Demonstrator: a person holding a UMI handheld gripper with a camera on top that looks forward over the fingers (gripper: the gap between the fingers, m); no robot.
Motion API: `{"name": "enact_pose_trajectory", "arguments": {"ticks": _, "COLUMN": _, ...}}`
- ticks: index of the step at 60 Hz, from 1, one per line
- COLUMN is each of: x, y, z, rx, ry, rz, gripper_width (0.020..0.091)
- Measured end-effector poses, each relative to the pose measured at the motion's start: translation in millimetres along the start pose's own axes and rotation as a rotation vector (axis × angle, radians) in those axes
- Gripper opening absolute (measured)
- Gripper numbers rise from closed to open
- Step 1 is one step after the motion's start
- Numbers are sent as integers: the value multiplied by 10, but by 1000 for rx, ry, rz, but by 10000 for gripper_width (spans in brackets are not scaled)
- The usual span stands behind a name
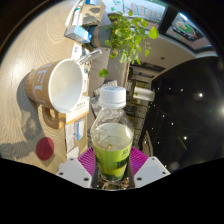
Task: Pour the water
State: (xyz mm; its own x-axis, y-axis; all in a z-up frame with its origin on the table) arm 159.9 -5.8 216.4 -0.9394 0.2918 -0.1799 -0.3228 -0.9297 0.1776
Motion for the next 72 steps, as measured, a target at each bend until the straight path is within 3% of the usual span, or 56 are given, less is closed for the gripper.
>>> {"name": "enact_pose_trajectory", "arguments": {"ticks": 12, "x": 85, "y": -152, "z": -154, "rx": 32, "ry": 233, "rz": -46, "gripper_width": 415}}
{"name": "enact_pose_trajectory", "arguments": {"ticks": 30, "x": 160, "y": -147, "z": -81, "rx": 47, "ry": 200, "rz": -3, "gripper_width": 415}}
{"name": "enact_pose_trajectory", "arguments": {"ticks": 38, "x": 53, "y": -70, "z": 102, "rx": 79, "ry": -68, "rz": 22, "gripper_width": 415}}
{"name": "enact_pose_trajectory", "arguments": {"ticks": 50, "x": -238, "y": 27, "z": 259, "rx": 240, "ry": -646, "rz": 56, "gripper_width": 422}}
{"name": "enact_pose_trajectory", "arguments": {"ticks": 72, "x": -662, "y": -250, "z": -385, "rx": 472, "ry": -1494, "rz": 80, "gripper_width": 421}}
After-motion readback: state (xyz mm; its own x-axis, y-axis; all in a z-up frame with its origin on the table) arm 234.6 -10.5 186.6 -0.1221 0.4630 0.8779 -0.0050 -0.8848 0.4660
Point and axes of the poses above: the point between the fingertips, and its own axes, seen from behind it with the camera up: z to the right, x up, y backward, against the way the camera looks, the point moved 9 cm from there along y, backward, against the way the camera looks, and after that the axes turned 3 degrees about z, right-handed, at the moved point
